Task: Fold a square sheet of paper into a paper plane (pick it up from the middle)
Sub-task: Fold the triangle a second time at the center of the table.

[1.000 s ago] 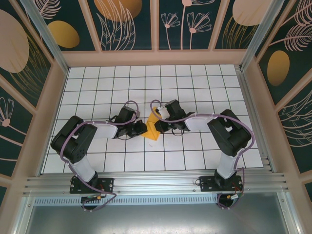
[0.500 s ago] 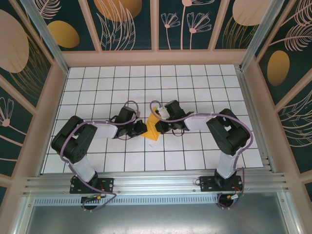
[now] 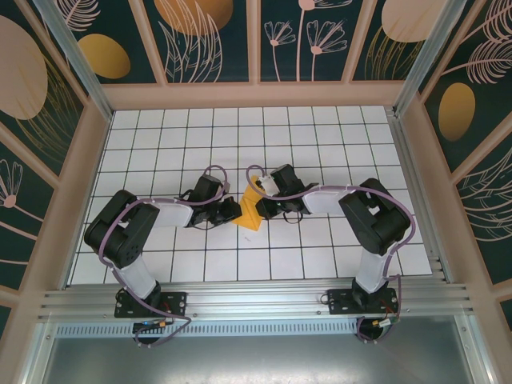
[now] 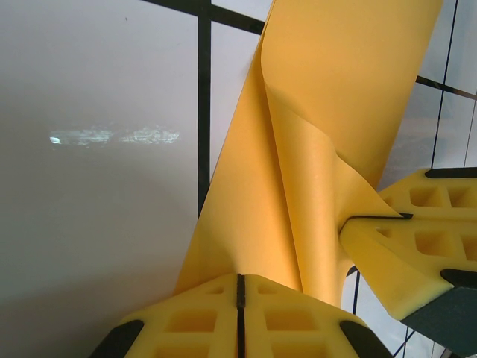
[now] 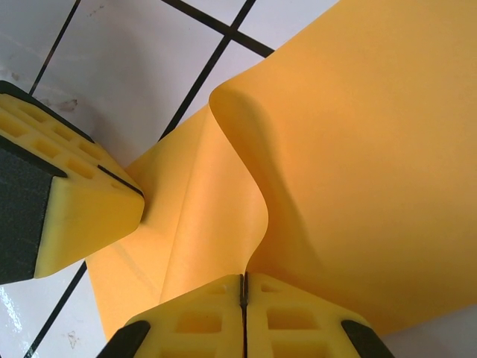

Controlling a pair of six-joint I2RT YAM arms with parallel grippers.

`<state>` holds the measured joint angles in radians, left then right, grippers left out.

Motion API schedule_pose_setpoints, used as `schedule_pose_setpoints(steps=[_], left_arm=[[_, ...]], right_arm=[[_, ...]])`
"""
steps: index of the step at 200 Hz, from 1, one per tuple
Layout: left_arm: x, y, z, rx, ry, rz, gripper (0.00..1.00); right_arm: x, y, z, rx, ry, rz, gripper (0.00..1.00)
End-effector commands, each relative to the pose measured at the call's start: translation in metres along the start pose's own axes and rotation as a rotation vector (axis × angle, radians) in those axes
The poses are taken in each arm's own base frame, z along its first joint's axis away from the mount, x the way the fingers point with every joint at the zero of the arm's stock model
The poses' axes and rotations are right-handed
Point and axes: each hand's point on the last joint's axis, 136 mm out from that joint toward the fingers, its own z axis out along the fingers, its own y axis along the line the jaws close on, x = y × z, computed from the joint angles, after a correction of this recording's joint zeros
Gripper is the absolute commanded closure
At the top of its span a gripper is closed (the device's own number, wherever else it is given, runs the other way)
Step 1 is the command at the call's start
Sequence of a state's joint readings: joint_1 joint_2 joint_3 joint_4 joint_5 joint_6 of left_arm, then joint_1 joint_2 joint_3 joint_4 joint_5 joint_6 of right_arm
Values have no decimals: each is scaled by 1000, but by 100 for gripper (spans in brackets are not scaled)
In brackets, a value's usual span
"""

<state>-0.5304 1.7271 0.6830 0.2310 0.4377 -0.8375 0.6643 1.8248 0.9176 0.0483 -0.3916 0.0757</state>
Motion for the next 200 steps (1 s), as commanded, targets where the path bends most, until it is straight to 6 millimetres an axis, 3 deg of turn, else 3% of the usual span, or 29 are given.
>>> schedule_pose_setpoints(steps=[1, 138, 200], left_arm=[[15, 33, 6, -125, 39, -17, 91], [10, 27, 5, -115, 30, -13, 90], [-4, 10, -3, -97, -6, 6, 81]], right_arm=[[-8, -4, -2, 14, -13, -20, 91], [1, -13, 9, 40, 9, 15, 91], [10, -17, 15, 55, 46, 26, 91]])
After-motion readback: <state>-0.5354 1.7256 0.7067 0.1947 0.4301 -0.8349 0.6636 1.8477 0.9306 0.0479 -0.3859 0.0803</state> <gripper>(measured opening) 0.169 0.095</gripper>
